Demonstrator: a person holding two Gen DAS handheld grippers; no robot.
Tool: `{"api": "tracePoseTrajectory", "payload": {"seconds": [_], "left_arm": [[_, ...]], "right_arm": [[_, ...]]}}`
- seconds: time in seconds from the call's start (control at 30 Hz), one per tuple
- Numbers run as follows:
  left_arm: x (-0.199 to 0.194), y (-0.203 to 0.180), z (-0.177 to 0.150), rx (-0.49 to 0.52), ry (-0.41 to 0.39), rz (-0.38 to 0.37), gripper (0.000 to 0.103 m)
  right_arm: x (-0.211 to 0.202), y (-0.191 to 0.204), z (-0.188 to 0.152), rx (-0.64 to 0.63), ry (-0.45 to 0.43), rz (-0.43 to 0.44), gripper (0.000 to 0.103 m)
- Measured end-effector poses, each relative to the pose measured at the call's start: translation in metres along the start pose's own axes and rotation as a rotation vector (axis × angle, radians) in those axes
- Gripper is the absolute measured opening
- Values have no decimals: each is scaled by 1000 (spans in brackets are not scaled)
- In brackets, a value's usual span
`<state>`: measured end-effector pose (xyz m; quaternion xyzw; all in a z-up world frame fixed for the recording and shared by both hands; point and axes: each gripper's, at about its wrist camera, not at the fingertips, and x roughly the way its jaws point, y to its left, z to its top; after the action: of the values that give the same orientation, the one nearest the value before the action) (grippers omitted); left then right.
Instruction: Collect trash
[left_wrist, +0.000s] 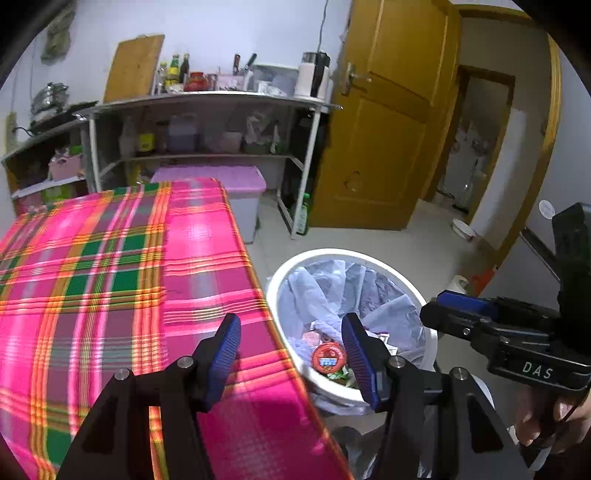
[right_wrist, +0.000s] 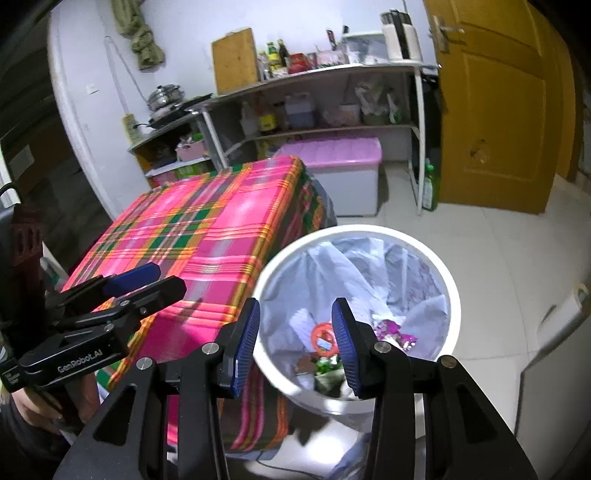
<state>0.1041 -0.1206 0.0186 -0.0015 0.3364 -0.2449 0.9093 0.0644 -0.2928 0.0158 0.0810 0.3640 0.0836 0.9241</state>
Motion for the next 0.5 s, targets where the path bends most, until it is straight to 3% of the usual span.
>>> {"api": "tracePoseTrajectory", "payload": {"seconds": [0.5], "left_arm": [[-58, 14, -25, -37, -77, 103, 56]], "right_arm": [[-26, 44, -24, -102, -60, 7, 47]]}}
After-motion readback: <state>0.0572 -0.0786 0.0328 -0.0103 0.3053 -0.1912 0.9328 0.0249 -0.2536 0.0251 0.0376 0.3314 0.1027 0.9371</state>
